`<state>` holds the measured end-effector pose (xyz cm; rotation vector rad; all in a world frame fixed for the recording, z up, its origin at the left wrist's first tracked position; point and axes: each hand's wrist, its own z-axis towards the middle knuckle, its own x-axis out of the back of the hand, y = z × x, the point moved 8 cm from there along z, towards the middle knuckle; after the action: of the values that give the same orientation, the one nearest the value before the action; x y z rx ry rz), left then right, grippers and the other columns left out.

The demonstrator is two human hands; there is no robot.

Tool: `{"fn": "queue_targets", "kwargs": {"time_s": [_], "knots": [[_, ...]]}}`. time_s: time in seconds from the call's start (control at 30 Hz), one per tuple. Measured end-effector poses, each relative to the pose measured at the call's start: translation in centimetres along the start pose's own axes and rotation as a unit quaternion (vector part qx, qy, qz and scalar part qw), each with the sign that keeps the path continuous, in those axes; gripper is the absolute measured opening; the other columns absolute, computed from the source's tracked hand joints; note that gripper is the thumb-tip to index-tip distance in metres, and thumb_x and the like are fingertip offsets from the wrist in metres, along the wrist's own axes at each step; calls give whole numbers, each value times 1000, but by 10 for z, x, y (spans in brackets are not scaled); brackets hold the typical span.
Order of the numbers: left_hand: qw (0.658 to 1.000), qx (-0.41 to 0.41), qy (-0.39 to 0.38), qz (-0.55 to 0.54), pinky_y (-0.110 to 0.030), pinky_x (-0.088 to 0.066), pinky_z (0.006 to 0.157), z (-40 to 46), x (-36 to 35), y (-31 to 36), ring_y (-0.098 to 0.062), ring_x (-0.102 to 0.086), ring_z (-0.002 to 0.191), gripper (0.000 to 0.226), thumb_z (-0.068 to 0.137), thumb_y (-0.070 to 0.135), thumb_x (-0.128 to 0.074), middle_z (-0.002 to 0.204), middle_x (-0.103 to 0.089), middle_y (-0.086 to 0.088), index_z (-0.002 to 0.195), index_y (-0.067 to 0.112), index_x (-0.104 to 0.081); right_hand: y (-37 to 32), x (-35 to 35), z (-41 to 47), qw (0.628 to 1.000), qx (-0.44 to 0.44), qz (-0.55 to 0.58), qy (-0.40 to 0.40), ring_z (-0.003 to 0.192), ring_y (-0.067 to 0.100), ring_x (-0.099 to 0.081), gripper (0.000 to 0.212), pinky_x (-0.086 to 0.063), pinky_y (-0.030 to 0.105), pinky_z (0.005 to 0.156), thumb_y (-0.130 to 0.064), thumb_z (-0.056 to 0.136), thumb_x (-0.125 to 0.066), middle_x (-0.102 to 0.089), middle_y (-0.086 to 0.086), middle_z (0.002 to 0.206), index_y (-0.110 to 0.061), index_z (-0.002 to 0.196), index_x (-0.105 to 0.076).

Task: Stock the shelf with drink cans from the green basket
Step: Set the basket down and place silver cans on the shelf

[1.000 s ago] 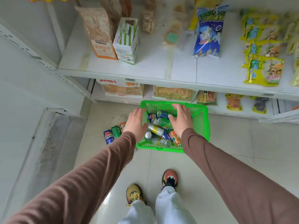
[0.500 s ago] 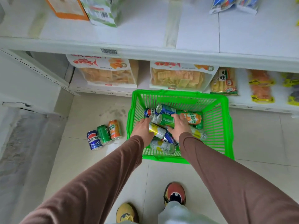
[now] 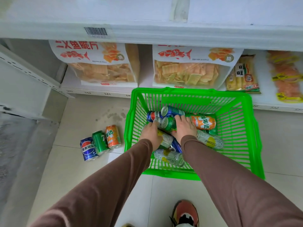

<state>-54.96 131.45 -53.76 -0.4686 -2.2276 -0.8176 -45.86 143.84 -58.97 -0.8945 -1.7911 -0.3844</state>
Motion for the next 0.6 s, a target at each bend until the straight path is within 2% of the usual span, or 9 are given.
{"fn": "queue_targets", "kwargs": {"time_s": [0.13, 0.23, 0.4, 0.47, 0.53, 0.6], "knots": [[999, 0, 19, -28, -37, -34, 111, -23, 31, 7, -28, -40, 132, 65, 88, 21, -63, 144, -41, -10, 144, 10, -33, -1, 30, -23, 995, -39, 90, -24, 124, 28, -50, 69, -48, 41, 98, -49, 83, -73, -53, 4, 133, -22, 138, -40], [999, 5, 26, -42, -38, -35, 110, -60, 74, 21, -28, -41, 131, 64, 87, 21, -64, 144, -42, -11, 144, 10, -35, -6, 78, -63, 979, -82, 188, -3, 122, 27, -53, 76, -51, 40, 91, -56, 81, -73, -55, 3, 131, -22, 141, -42], [998, -9, 31, -62, -35, -34, 111, -143, 177, 72, -28, -41, 133, 65, 87, 18, -63, 146, -41, -12, 145, 12, -34, -37, 209, -135, 949, -109, 295, 18, 131, 27, -50, 90, -45, 39, 104, -60, 78, -75, -52, 6, 145, -17, 149, -40], [996, -22, 40, -71, -34, -34, 110, -180, 229, 98, -28, -42, 132, 65, 88, 17, -62, 146, -41, -11, 145, 11, -33, -54, 275, -166, 933, -104, 341, 45, 125, 25, -55, 83, -47, 37, 101, -59, 75, -77, -59, 3, 136, -19, 142, -49], [994, -42, 58, -82, -33, -34, 108, -217, 285, 126, -28, -43, 130, 64, 87, 15, -61, 144, -42, -13, 144, 10, -34, -70, 342, -199, 911, -92, 393, 79, 109, 21, -64, 63, -51, 33, 89, -55, 73, -80, -66, -4, 115, -24, 124, -58], [990, -69, 81, -94, -34, -36, 107, -254, 341, 154, -29, -45, 128, 62, 85, 12, -61, 141, -46, -13, 142, 9, -36, -88, 408, -229, 894, -77, 431, 98, 99, 18, -66, 54, -54, 35, 86, -51, 72, -81, -69, -6, 109, -27, 116, -60]]}}
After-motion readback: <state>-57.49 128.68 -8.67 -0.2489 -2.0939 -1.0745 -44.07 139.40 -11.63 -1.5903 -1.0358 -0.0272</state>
